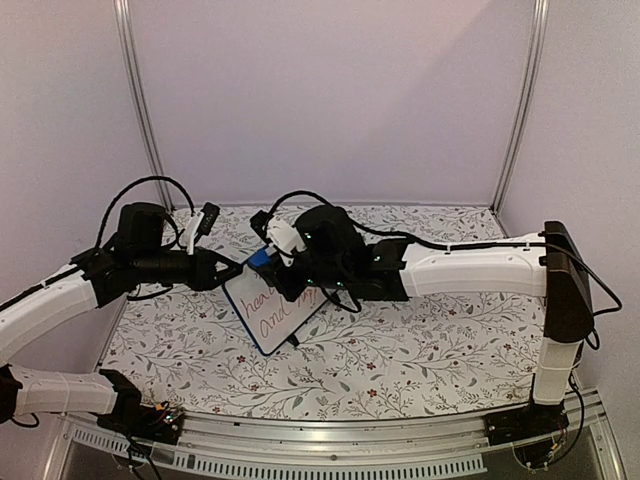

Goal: Erase the whiteboard
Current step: Erase the center of the board.

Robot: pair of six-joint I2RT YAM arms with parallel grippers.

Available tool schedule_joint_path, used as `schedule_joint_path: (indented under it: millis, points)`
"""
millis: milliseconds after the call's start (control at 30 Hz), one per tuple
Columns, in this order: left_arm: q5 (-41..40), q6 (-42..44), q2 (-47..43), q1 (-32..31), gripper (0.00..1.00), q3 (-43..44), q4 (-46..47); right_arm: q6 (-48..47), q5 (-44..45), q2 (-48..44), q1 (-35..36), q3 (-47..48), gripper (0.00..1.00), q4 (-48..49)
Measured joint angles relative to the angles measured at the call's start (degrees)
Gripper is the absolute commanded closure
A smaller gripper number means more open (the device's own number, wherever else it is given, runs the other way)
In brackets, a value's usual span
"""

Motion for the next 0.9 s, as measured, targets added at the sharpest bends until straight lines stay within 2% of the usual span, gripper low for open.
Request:
schedule_joint_path:
  millis: [500, 900]
  points:
    - [-0.1, -0.2, 0.1, 0.0, 0.92, -0.1, 0.1, 0.0, -2.0, 0.2, 0.0, 0.0, 0.82, 0.3]
    - [-0.4, -0.3, 0.2, 0.0, 0.96, -0.2, 0.1, 0.0, -3.7, 0.2, 0.0, -2.0, 0.82, 2.6]
